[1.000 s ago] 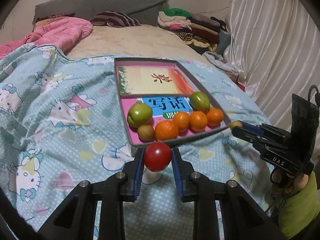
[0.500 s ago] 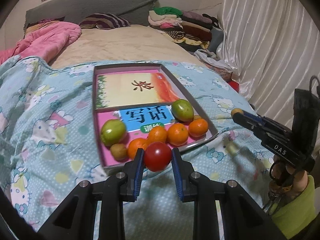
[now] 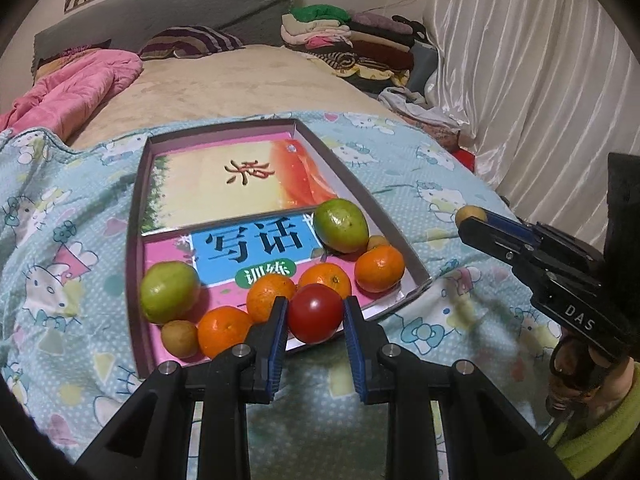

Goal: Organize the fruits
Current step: 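Lift and carry the tomato and kiwi over the tray with both tools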

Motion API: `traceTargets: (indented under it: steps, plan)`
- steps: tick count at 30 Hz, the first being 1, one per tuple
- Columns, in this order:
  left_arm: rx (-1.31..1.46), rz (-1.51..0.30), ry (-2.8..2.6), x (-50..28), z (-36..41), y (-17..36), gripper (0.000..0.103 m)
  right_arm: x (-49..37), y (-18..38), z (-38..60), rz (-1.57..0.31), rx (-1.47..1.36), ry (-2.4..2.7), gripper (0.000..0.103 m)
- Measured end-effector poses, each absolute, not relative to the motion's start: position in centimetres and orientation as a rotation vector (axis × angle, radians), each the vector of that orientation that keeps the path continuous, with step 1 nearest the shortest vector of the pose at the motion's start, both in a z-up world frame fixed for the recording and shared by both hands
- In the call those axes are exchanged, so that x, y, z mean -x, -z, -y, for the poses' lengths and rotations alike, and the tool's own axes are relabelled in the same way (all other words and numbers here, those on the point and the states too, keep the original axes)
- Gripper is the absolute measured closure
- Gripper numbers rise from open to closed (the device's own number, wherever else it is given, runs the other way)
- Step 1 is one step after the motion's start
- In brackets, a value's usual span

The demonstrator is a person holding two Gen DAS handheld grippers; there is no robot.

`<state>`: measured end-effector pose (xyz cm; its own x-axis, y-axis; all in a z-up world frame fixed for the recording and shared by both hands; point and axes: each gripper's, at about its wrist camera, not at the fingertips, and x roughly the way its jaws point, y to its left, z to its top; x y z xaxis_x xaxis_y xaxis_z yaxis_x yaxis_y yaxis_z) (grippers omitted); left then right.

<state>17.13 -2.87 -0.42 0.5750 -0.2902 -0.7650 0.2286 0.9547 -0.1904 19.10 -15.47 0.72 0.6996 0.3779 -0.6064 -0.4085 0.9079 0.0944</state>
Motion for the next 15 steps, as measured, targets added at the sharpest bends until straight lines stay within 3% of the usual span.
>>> traceTargets:
  steps: [15]
  plan:
    - [0.058,-0.922,0.302,-17.2,3.4,1.7,0.075,-19.3,0.8,13.6,-0.702,0.098,-0.458,0.081]
